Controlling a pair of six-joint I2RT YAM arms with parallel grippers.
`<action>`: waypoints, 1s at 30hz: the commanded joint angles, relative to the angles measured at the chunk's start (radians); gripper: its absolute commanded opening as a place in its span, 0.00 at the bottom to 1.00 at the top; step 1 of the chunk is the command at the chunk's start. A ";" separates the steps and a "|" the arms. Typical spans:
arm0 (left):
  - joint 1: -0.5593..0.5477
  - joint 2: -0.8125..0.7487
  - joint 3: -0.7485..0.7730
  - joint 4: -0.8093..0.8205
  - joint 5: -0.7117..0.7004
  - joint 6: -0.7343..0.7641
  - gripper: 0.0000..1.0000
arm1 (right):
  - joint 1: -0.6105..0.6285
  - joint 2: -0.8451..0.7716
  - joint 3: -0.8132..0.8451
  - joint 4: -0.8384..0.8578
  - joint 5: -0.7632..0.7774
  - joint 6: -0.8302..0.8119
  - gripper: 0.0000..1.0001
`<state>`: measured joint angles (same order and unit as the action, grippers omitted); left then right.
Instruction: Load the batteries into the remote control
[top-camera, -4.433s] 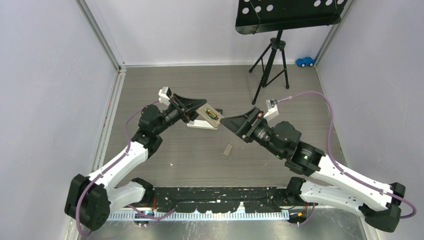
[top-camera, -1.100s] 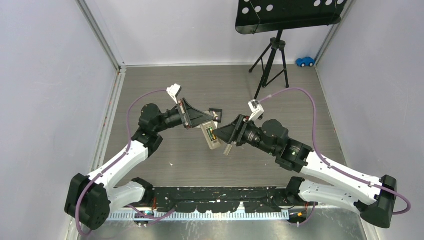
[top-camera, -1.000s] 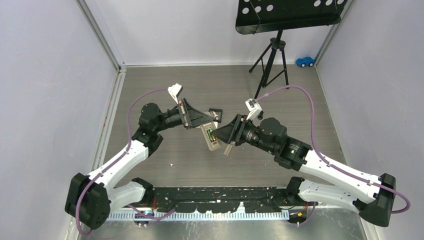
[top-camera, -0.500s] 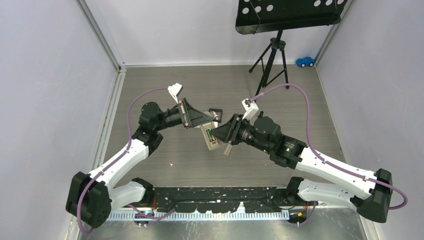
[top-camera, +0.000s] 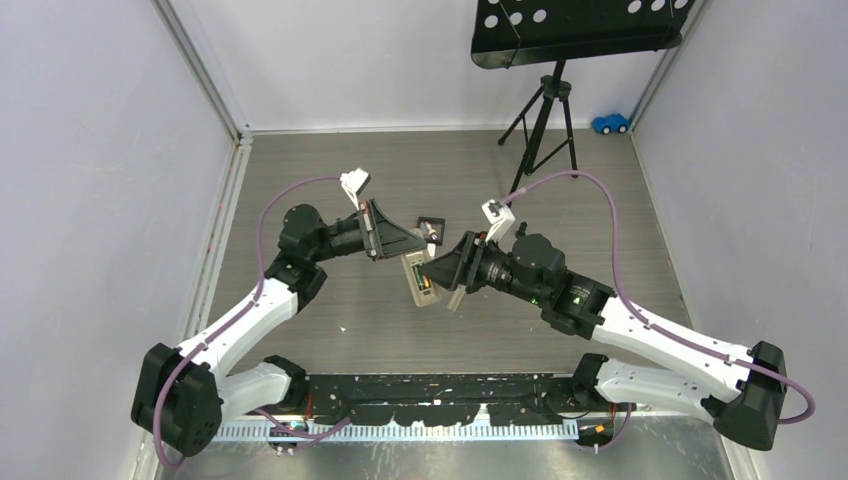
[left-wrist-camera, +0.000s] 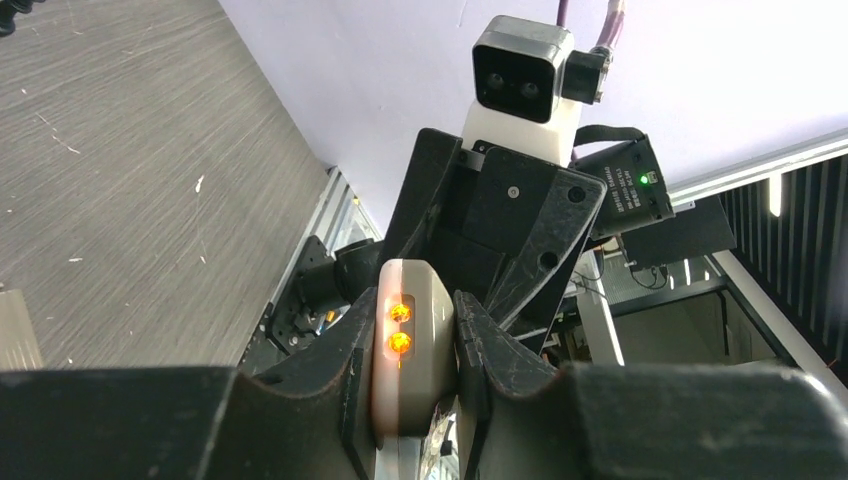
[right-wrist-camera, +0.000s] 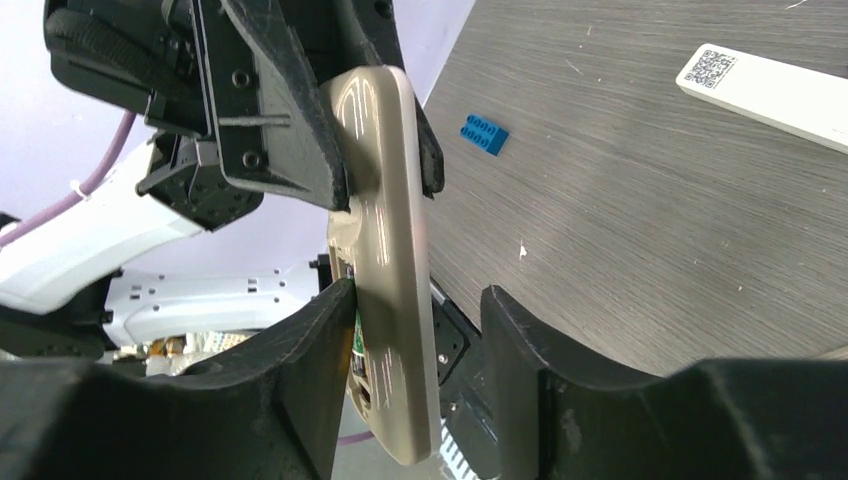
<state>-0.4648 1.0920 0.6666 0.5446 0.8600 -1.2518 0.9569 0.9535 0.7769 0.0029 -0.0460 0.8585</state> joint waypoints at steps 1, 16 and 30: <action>-0.005 -0.010 0.047 0.071 0.025 -0.014 0.00 | -0.006 -0.028 -0.026 0.050 -0.091 -0.067 0.57; -0.005 -0.012 0.056 0.067 0.027 -0.040 0.00 | -0.006 0.046 0.020 -0.051 -0.129 -0.146 0.35; 0.030 -0.094 0.006 -0.201 -0.173 0.121 0.00 | -0.006 0.026 0.065 -0.087 -0.039 -0.063 0.72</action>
<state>-0.4477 1.0580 0.6674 0.4274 0.8227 -1.1862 0.9512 0.9951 0.8001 -0.0643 -0.1406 0.7647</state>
